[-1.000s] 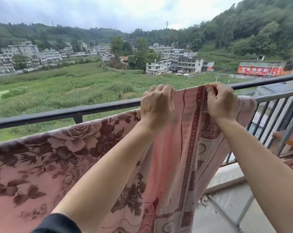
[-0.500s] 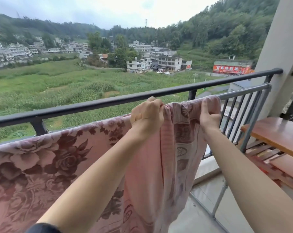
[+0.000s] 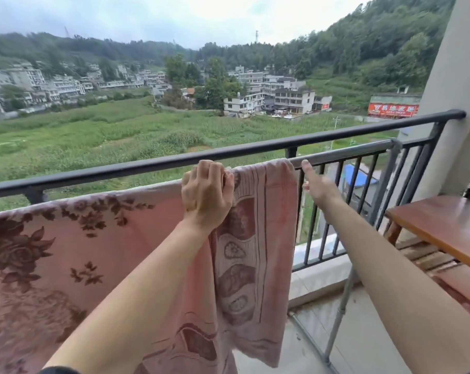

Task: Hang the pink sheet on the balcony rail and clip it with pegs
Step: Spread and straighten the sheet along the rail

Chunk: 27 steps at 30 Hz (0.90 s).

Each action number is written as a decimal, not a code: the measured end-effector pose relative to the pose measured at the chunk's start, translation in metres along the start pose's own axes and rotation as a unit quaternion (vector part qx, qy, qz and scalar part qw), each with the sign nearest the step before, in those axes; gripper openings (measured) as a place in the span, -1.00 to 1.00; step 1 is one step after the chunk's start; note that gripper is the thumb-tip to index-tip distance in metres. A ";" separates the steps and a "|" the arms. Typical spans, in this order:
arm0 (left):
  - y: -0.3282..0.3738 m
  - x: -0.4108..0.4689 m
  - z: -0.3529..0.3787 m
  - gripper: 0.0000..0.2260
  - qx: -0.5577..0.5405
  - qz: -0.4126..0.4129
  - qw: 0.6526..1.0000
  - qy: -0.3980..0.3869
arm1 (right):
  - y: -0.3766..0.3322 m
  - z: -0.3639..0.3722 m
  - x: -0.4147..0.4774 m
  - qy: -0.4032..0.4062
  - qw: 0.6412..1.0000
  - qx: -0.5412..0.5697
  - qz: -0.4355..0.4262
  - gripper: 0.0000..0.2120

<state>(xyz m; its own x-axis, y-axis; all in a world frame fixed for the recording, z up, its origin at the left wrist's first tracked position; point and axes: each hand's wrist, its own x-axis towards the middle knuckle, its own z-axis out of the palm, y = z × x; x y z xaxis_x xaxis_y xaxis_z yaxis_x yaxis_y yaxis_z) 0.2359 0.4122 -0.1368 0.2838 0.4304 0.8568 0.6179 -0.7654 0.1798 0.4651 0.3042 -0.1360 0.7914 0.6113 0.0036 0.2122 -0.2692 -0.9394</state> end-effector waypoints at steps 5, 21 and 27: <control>0.004 0.001 0.004 -0.73 0.077 -0.002 0.997 -0.006 | 0.010 0.003 0.000 -0.165 0.979 0.093 -0.073 -0.56; 0.079 0.044 0.047 -0.64 -0.001 0.079 0.986 -0.149 | 0.051 -0.052 0.067 -0.178 0.920 0.328 0.122 -0.44; 0.097 0.055 0.079 -0.72 0.019 0.046 0.992 -0.112 | 0.036 -0.068 0.077 -0.210 0.911 0.353 0.049 -0.61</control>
<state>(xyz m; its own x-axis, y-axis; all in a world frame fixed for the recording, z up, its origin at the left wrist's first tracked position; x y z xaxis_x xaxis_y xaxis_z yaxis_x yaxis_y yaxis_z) 0.3688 0.3994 -0.1105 0.4934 0.4591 0.7388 0.6084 -0.7892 0.0841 0.5729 0.2914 -0.1461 0.4662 0.8806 -0.0852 -0.3862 0.1160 -0.9151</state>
